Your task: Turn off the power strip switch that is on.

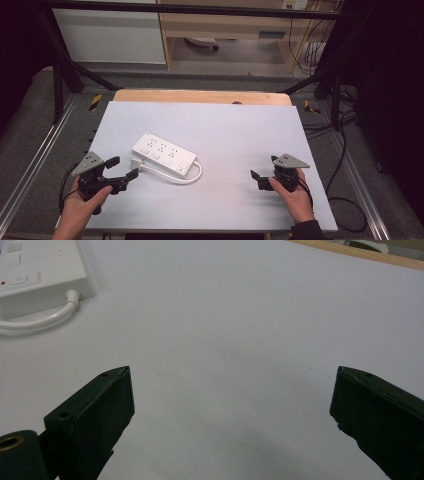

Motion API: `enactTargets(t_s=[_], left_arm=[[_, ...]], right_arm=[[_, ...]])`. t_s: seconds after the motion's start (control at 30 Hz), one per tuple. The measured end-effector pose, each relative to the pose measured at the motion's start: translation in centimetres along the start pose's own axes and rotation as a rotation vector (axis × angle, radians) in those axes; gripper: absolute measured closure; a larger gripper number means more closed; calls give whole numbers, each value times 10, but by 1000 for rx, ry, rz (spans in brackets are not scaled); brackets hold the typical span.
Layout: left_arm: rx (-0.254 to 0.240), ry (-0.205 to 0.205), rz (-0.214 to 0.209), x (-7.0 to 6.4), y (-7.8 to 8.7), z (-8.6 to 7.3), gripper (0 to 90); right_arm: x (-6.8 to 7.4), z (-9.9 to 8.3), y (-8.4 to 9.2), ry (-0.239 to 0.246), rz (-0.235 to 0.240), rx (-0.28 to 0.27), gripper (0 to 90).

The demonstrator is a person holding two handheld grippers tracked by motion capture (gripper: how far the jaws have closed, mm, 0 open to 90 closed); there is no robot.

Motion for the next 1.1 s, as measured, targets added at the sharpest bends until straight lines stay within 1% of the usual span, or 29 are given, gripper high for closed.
enactTargets(t_s=[0.17,0.23,0.33,0.37,0.47,0.57,0.63,0.9,1.1], left_arm=[[6,-2,2,-1,-5,7,149],[3,-2,5,-1,-8,11,169],[4,-8,6,-1,-10,14,171],[5,-12,7,-1,-11,17,171],[3,-9,6,-1,-13,21,172],[4,-17,6,-1,-16,25,183],[0,-16,14,-1,-19,28,213],[2,-28,8,-3,-26,34,234],[7,-26,8,-3,-31,36,249]], right_arm=[[0,0,0,3,1,2,44],[0,0,0,0,1,1,44],[0,0,0,3,-1,3,44],[0,0,0,2,-1,4,44],[0,0,0,1,2,6,45],[0,0,0,3,0,6,45],[0,0,0,2,-3,5,45],[0,0,0,1,-5,6,45],[-1,0,0,-2,-8,5,45]])
Point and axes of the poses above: each handheld gripper's, and its own axes: y roughly backward along the jaws, z roughly out of its top, x roughly to its left, the point moved 2 cm from there along -y, roughly forward along the jaws, and after that the axes turned 10 degrees about -y, right-handed, at the moved point
